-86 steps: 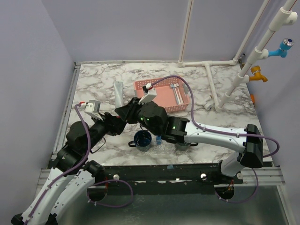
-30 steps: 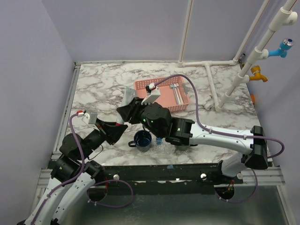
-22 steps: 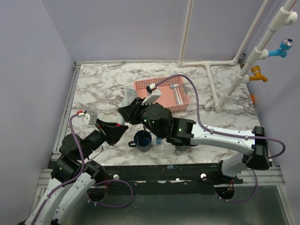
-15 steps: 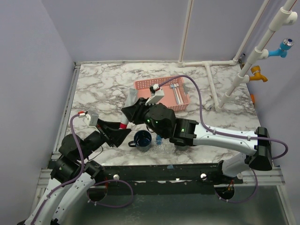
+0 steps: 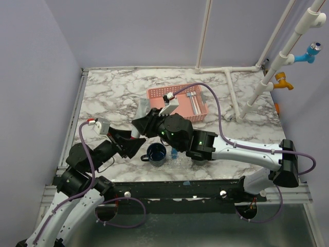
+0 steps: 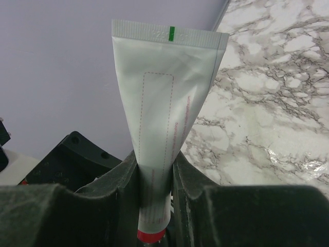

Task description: Prepare toiletry sets of a toothbrush and toothpaste on the tray

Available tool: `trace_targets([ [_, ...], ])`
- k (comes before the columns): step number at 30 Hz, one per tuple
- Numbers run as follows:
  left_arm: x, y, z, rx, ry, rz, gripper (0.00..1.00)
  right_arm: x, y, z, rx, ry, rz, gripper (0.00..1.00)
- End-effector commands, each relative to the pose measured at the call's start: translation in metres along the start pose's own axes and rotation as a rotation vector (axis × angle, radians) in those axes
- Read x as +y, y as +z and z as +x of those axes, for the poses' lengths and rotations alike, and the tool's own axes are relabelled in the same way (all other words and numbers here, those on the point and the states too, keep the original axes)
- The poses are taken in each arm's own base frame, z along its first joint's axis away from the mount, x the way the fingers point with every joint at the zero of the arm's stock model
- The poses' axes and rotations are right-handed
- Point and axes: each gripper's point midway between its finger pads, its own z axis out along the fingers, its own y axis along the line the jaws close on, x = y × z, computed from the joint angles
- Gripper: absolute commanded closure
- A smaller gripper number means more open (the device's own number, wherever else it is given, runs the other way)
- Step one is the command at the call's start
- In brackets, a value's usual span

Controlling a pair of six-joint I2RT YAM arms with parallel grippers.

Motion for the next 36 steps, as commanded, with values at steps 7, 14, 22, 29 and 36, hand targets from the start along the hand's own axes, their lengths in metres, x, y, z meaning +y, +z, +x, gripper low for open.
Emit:
trace_targets([
  [7, -0.01, 0.005, -0.015, -0.017, 0.053, 0.043, 0.68, 0.019, -0.003, -0.009, -0.012, 0.044, -0.068, 0.73],
  [14, -0.008, 0.005, -0.015, -0.013, 0.061, 0.032, 1.0, 0.015, -0.004, -0.006, -0.002, 0.027, -0.059, 0.62],
  [22, -0.011, 0.001, -0.007, 0.034, 0.046, 0.043, 1.0, 0.008, -0.021, -0.024, -0.023, -0.047, -0.039, 0.43],
  [29, -0.032, -0.008, 0.003, 0.093, 0.018, 0.144, 1.0, 0.002, -0.047, -0.047, -0.032, -0.19, -0.051, 0.34],
  [36, -0.054, -0.02, 0.006, 0.138, -0.012, 0.245, 1.0, -0.014, -0.075, -0.059, 0.015, -0.349, -0.011, 0.33],
])
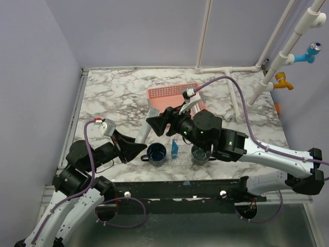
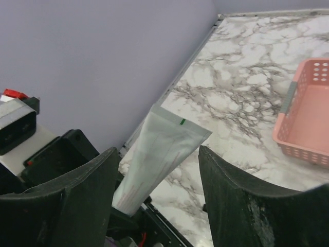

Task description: Prepare toiletry sets of a toothbrush and toothpaste on the tray

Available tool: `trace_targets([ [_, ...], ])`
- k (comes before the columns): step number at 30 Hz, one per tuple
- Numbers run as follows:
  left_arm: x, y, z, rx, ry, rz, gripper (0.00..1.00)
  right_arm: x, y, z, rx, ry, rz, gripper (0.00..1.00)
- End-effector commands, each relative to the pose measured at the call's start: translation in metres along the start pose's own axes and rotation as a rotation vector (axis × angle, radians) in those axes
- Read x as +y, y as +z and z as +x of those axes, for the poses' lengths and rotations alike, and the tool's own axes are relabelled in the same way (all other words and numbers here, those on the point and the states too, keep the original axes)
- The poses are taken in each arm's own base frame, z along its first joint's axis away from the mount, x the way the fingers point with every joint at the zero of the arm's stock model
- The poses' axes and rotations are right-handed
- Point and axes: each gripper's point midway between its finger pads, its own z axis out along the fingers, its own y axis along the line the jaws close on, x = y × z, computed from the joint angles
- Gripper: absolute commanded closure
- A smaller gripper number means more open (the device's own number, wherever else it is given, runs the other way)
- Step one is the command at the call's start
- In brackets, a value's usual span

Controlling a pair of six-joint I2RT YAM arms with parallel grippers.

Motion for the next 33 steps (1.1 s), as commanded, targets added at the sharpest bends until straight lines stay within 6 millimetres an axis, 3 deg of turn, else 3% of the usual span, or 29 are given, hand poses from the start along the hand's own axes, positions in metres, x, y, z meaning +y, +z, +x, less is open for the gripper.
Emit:
trace_targets([
  [1, -0.033, -0.012, -0.006, 0.012, 0.006, 0.131, 1.0, -0.018, -0.022, -0.003, 0.063, -0.166, 0.031, 0.33],
  [11, -0.045, -0.02, 0.019, 0.123, -0.032, 0.22, 1.0, -0.016, -0.066, -0.002, 0.186, -0.328, -0.096, 0.33],
  [23, -0.085, -0.046, 0.046, 0.291, -0.048, 0.491, 1.0, 0.004, -0.112, 0.019, 0.351, -0.445, -0.356, 0.32],
  [33, -0.1, -0.064, 0.053, 0.341, -0.031, 0.602, 1.0, 0.037, -0.142, 0.042, 0.459, -0.415, -0.627, 0.33],
])
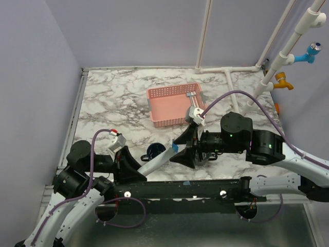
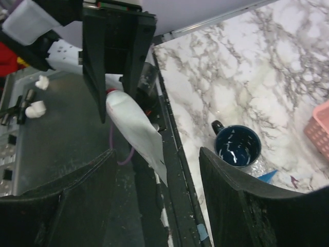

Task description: Prepare toiletry sets of a toothbrush and toothpaste on the tray

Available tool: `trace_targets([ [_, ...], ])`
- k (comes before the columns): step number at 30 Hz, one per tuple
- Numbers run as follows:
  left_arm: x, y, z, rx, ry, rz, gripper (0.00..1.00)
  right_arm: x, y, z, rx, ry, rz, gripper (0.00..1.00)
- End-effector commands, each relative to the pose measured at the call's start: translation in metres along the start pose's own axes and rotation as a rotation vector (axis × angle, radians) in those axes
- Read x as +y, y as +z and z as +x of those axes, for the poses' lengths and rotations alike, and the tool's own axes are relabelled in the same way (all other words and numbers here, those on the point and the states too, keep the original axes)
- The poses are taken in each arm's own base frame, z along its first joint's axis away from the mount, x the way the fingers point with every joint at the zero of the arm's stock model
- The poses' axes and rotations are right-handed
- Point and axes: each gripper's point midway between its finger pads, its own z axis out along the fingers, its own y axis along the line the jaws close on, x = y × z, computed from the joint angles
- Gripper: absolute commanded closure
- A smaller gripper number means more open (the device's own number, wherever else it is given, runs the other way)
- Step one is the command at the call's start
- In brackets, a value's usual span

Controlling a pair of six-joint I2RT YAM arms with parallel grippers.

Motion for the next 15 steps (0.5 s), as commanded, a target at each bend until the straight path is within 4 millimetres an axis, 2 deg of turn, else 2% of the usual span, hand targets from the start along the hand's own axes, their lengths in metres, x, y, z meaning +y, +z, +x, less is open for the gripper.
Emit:
trace_targets([
  [1, -0.021, -0.005, 0.005, 0.032, 0.053, 0.1, 1.0, 0.031, -0.006, 0.003, 0.02, -0.016, -0.186, 0.33],
  [6, -0.026, -0.006, 0.006, 0.037, 0.057, 0.121, 1.0, 0.042, 0.006, 0.007, -0.001, 0.001, -0.261, 0.37],
  [12, -0.028, -0.007, 0.007, 0.03, 0.065, 0.124, 1.0, 0.046, 0.015, 0.009, -0.014, 0.016, -0.291, 0.43],
  [15, -0.027, -0.007, 0.007, 0.025, 0.068, 0.124, 1.0, 0.047, 0.017, 0.007, -0.026, 0.024, -0.301, 0.51],
])
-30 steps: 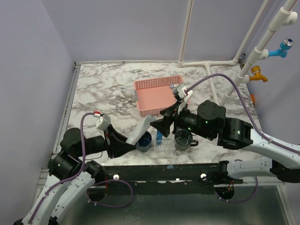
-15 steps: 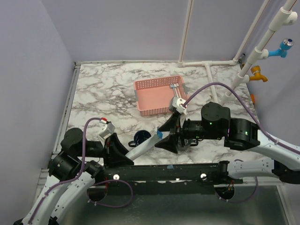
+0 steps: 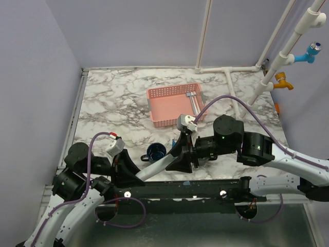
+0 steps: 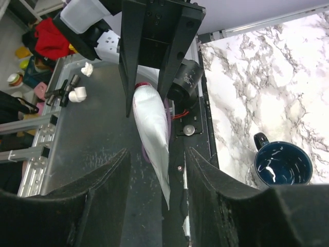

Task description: Prepare toiletry sets of a toothbrush and toothpaste on the tray

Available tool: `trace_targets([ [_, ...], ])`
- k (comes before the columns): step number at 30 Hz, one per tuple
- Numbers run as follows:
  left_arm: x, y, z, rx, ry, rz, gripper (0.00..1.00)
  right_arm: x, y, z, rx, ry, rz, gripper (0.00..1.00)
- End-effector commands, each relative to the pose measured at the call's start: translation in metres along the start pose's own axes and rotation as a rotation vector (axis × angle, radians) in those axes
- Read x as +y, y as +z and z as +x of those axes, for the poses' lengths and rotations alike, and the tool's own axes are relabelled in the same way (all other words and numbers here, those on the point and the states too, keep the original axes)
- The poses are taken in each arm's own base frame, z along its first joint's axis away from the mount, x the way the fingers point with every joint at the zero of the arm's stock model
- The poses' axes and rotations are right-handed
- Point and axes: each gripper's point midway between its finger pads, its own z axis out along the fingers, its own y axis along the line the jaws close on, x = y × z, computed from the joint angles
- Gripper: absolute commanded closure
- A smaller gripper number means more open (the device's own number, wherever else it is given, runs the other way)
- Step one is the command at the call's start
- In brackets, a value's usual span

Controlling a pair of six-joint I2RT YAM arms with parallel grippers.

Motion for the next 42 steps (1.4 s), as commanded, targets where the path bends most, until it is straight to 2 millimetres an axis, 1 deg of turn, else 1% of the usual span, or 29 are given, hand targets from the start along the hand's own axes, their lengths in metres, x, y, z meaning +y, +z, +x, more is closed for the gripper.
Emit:
trace_targets([
  [1, -0.01, -0.001, -0.001, -0.005, 0.048, 0.042, 1.0, 0.009, 0.006, -0.008, -0.042, 0.005, -0.066, 0.53],
  [9, -0.009, 0.0, -0.002, -0.012, 0.044, 0.062, 1.0, 0.013, 0.012, -0.007, -0.056, 0.027, -0.102, 0.73],
  [12, -0.009, 0.0, -0.003, -0.013, 0.046, 0.061, 1.0, 0.015, 0.014, -0.003, -0.045, 0.038, -0.117, 0.76],
  [17, -0.01, 0.0, -0.003, -0.016, 0.051, 0.063, 1.0, 0.015, 0.017, 0.003, -0.019, 0.048, -0.127, 0.87],
  [18, -0.01, 0.0, -0.004, -0.019, 0.053, 0.06, 1.0, 0.015, 0.017, 0.004, -0.018, 0.047, -0.129, 0.92],
  [19, -0.01, 0.0, -0.004, -0.02, 0.053, 0.06, 1.0, 0.015, 0.017, 0.004, -0.017, 0.047, -0.128, 0.99],
  [23, -0.007, 0.001, -0.007, -0.028, 0.049, 0.047, 1.0, 0.016, 0.016, 0.005, -0.016, 0.047, -0.133, 1.0],
  [24, -0.006, 0.001, -0.007, -0.03, 0.045, 0.041, 0.94, 0.017, 0.015, 0.004, -0.019, 0.046, -0.132, 1.0],
  [26, -0.002, 0.002, -0.009, -0.039, 0.039, 0.019, 0.78, 0.015, 0.013, 0.004, -0.024, 0.046, -0.115, 1.0],
  [29, 0.004, 0.003, -0.011, -0.051, 0.038, -0.01, 0.49, 0.01, 0.009, 0.003, -0.026, 0.046, -0.079, 1.0],
  [30, 0.007, 0.003, -0.012, -0.056, 0.035, -0.024, 0.44, 0.008, 0.007, 0.003, -0.023, 0.049, -0.063, 1.0],
  [33, 0.014, 0.004, -0.013, -0.063, 0.031, -0.054, 0.36, 0.003, 0.001, 0.002, -0.018, 0.056, -0.019, 1.0],
  [37, 0.025, 0.004, -0.018, -0.081, 0.029, -0.115, 0.29, -0.001, -0.005, 0.004, 0.002, 0.071, 0.026, 1.0],
  [39, 0.033, 0.003, -0.022, -0.095, 0.032, -0.163, 0.25, -0.006, -0.009, 0.007, 0.028, 0.08, 0.064, 1.0],
  [42, 0.051, -0.001, -0.029, -0.117, 0.041, -0.274, 0.22, -0.017, -0.012, 0.013, 0.074, 0.093, 0.139, 1.0],
])
